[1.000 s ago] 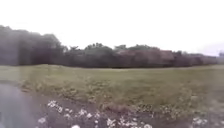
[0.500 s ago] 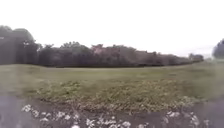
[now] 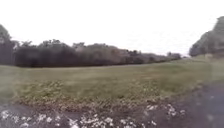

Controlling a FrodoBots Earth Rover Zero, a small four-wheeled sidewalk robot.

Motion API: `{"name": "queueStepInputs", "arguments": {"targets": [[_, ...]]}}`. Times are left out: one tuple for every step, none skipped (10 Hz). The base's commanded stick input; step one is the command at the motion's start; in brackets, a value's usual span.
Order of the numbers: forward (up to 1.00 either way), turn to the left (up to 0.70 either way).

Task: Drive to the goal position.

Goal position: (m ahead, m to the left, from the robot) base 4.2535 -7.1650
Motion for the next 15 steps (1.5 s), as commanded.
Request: {"name": "queueStepInputs", "arguments": {"targets": [[0.00,-0.85],[0.00,-0.85],[0.00,-0.85],[0.00,-0.85],[0.00,-0.85],[0.00,-0.85],[0.00,-0.85],[0.00,-0.85],[0.00,-0.85],[0.00,-0.85],[0.00,-0.85],[0.00,-0.85],[0.00,-0.85],[0.00,-0.85],[0.00,-0.85]]}}
